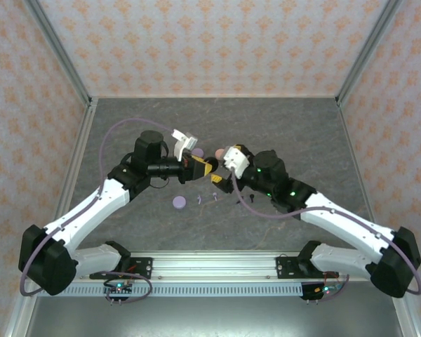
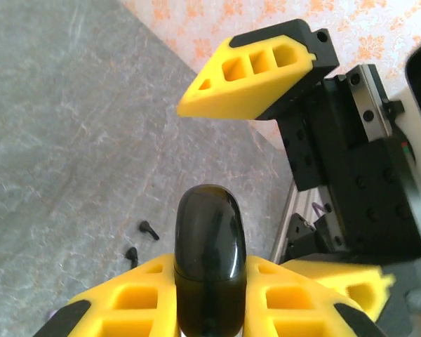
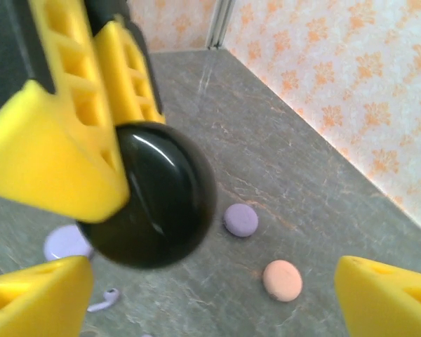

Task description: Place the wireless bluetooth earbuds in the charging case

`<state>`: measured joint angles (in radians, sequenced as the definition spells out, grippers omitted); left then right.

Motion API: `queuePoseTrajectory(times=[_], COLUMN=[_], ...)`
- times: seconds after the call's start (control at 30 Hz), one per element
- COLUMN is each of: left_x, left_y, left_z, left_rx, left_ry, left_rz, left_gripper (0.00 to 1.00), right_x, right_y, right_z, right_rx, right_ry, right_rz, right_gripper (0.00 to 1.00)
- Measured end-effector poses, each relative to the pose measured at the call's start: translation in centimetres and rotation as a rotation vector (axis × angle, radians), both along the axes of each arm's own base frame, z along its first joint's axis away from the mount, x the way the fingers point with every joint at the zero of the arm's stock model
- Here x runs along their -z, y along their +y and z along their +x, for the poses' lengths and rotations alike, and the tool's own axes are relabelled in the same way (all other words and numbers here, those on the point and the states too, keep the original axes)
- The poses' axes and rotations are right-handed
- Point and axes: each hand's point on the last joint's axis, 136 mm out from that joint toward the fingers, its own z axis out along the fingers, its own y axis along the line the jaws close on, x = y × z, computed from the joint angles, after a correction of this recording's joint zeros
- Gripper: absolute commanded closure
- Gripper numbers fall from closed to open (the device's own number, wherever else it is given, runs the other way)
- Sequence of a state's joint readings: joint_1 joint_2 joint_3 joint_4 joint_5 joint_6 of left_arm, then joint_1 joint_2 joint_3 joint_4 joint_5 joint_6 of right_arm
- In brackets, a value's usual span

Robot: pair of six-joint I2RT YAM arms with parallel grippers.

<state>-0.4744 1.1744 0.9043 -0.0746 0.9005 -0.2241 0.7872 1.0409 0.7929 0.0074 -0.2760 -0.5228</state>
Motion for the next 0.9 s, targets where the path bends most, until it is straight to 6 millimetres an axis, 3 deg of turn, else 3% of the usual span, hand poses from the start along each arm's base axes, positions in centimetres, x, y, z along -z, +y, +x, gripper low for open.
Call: queuePoseTrajectory(times=[0.3, 0.6, 0.9], left_x=[-1.4, -1.8, -1.2], left_y=[-0.1, -0.4, -0.4], left_z=[-1.4, -1.6, -1.0], left_rx=[0.028, 0.058, 0.053], left_ry=[-0.306, -0.431, -0.447], left_rz=[0.031, 0.052, 0.084], left_gripper=[1.00, 1.00, 1.00], right_x=[-3.2, -2.5, -2.6], right_y=[-3.8, -1.5, -0.8], right_z=[-0.8, 0.2, 1.2], right_rx=[0.049, 0.006, 0.013], right_ry=[0.106, 0.238, 0.258], right_rz=[0.319, 0.363, 0.360], right_gripper=[0.01, 0.09, 0.12])
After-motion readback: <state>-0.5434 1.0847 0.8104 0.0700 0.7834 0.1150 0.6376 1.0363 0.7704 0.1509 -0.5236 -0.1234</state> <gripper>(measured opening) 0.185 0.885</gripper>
